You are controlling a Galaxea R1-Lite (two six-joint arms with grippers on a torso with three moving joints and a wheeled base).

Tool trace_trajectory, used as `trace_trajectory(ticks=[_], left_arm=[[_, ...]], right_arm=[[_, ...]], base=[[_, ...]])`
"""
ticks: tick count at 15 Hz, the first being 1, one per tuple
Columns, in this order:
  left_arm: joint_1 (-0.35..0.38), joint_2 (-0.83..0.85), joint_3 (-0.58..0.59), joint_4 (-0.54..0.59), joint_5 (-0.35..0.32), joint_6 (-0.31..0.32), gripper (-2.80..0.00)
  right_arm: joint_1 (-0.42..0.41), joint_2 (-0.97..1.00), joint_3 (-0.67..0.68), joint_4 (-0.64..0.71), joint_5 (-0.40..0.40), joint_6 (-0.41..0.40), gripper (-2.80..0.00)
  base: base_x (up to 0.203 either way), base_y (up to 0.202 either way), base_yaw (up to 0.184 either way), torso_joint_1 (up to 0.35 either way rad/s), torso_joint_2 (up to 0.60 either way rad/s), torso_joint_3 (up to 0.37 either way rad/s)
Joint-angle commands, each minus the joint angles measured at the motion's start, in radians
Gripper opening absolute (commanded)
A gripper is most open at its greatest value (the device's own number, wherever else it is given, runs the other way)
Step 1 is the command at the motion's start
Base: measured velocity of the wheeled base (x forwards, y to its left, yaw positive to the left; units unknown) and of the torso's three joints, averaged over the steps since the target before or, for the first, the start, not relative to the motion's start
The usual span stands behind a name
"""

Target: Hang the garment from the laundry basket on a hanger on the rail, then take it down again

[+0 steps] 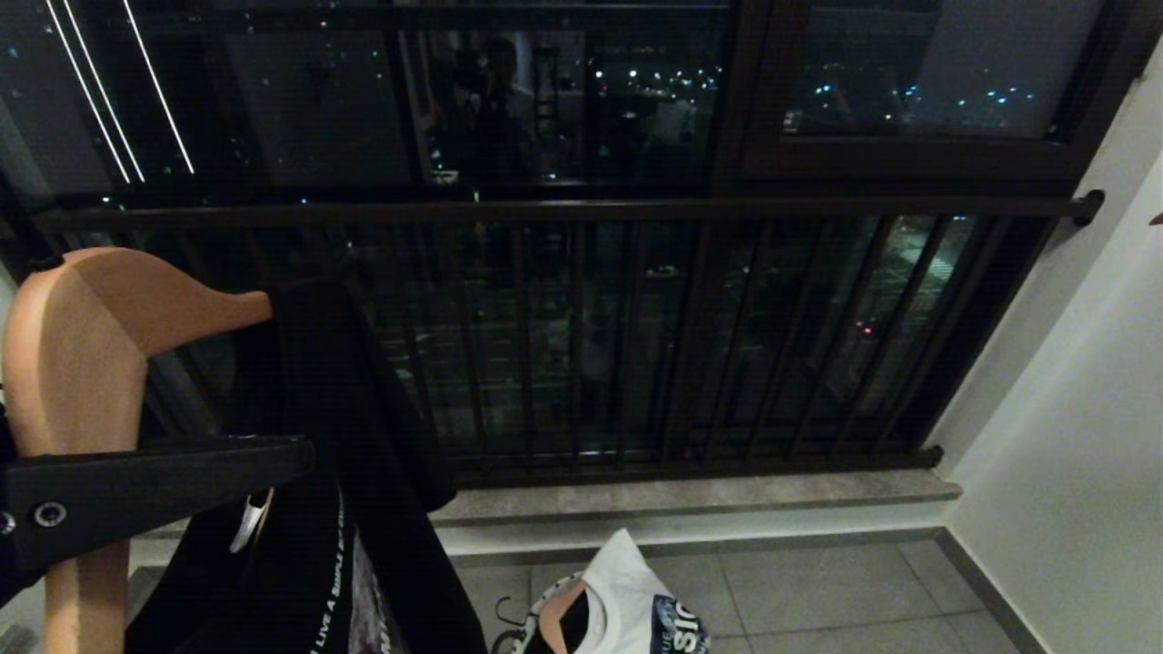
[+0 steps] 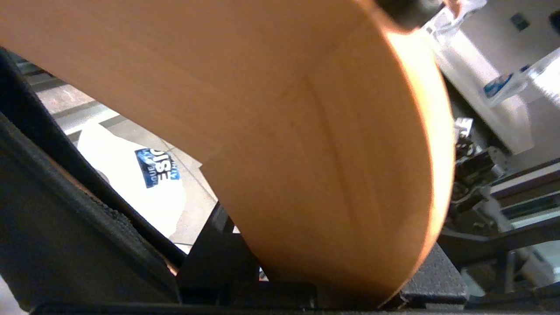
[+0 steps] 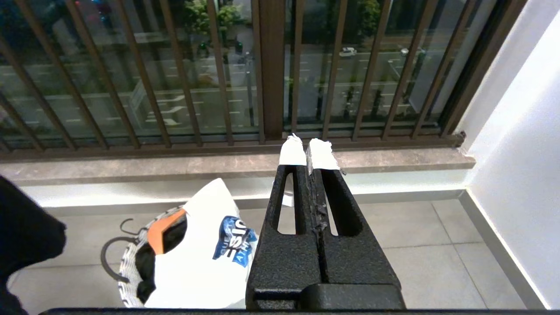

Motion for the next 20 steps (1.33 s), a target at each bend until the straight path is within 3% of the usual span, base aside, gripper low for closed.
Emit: trace_trajectory(ticks=[1,20], left_arm=[[0.0,0.002,0.003,0.001,0.009,0.001,-2.8],[0.0,-0.022,0.026,0.004,0.017,0.002,-2.8]], right_arm=[[0.0,0.001,0.0,0.0,0.0,0.0,-2.8],[0.0,0.001,0.0,0.0,0.0,0.0,-2.8]], base=[[0.0,0.0,0.0,-0.162,0.33,0.168],[0.0,0.0,0.0,-0.18,0.38,0.198]])
